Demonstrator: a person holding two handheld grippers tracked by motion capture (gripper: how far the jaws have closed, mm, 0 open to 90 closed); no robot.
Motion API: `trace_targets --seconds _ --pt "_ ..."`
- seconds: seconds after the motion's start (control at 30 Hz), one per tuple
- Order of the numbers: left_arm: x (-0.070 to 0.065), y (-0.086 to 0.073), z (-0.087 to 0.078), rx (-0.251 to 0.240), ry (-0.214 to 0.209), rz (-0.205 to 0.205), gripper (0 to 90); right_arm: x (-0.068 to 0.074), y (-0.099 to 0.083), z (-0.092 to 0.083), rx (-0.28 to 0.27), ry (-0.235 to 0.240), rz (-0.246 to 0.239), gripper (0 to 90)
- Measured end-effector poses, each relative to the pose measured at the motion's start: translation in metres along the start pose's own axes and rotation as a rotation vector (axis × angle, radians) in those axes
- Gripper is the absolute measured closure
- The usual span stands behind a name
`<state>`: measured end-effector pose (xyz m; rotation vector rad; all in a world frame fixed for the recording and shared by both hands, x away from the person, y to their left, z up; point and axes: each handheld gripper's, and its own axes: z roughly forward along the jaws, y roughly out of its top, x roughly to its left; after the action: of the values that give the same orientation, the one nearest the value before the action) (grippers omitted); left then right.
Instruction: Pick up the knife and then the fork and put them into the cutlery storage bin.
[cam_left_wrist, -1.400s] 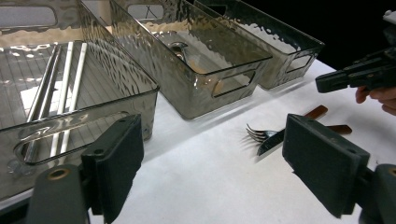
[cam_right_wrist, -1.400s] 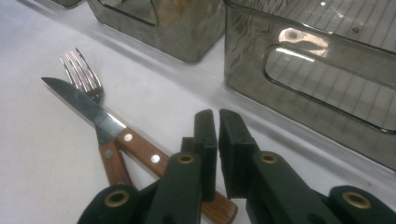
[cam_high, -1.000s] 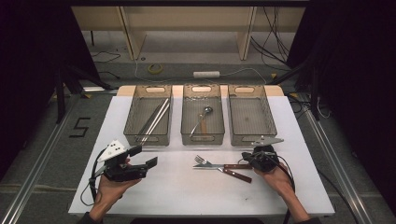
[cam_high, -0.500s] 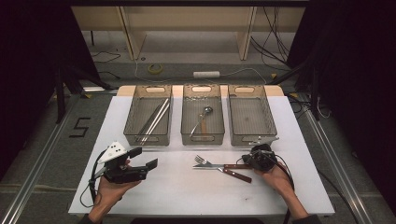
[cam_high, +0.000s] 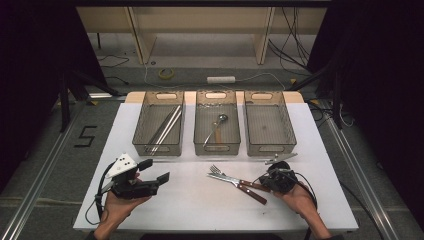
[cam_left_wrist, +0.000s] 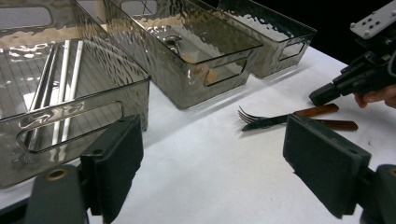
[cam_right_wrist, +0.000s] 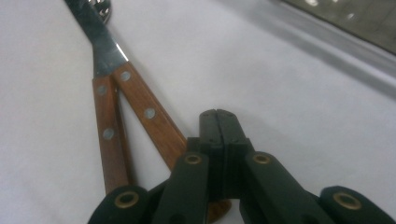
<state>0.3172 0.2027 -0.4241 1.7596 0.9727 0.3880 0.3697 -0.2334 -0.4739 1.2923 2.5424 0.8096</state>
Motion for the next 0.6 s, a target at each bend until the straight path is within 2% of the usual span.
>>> trace_targets --seconds 0.27,0.5,0.6 --pt "0.001 0.0 -0.001 -0.003 -0.002 -0.006 19.8 0.014 -0.006 -0.004 0.024 0.032 -0.016 90.0" --pt "0.0 0.0 -0.001 -0.002 -0.004 -0.002 19.8 0.032 -0.011 -0.007 0.05 0.065 -0.078 90.0" --pt "0.0 0.0 -0.001 -0.001 -0.005 -0.003 19.8 0.039 -0.011 -0.007 0.061 0.064 -0.109 90.0"
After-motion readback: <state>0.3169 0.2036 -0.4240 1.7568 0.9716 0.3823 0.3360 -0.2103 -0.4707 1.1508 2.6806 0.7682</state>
